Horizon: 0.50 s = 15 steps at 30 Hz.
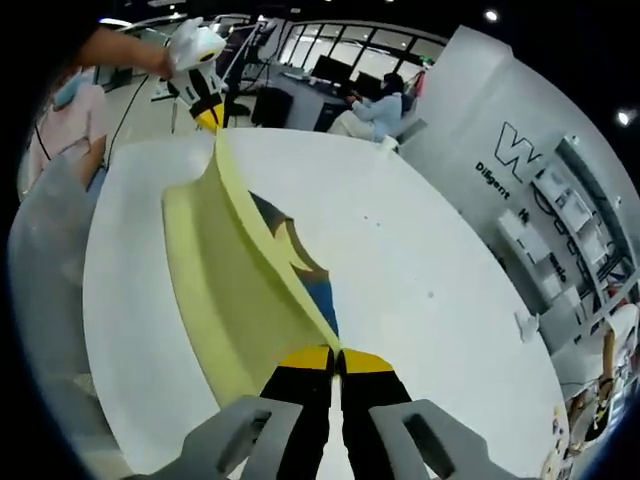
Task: Fold the garment on the visible template until the final outline fits inside the template.
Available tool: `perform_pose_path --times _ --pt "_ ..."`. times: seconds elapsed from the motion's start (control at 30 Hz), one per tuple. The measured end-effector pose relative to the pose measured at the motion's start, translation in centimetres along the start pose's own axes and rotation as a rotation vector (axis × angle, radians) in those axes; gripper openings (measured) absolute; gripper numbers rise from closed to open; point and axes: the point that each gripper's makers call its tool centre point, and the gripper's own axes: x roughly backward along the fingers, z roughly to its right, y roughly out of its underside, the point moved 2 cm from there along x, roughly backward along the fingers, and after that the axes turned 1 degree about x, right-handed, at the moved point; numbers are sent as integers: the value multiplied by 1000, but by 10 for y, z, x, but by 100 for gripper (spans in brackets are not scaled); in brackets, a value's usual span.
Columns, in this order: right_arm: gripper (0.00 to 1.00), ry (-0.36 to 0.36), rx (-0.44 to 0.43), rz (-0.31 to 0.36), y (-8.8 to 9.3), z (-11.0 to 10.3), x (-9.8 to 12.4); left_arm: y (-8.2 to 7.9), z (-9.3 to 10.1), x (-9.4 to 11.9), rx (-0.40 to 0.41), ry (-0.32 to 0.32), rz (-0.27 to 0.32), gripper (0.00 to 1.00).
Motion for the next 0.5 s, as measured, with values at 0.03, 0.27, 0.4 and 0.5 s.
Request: perform_pose_path --times 0.03,0.27,0.4,0.5 --pt "0 -1 -4 -3 1 0 -3 1 0 -1 4 1 -2 1" --pt "0 -1 -36 -16 6 0 -15 7 0 -12 24 12 -26 1" --pt "0 -6 -30 -27 9 -1 -22 8 -2 -18 27 13 -38 1" --pt "0 -9 -33 -34 13 1 -26 8 -5 -22 33 12 -41 1"
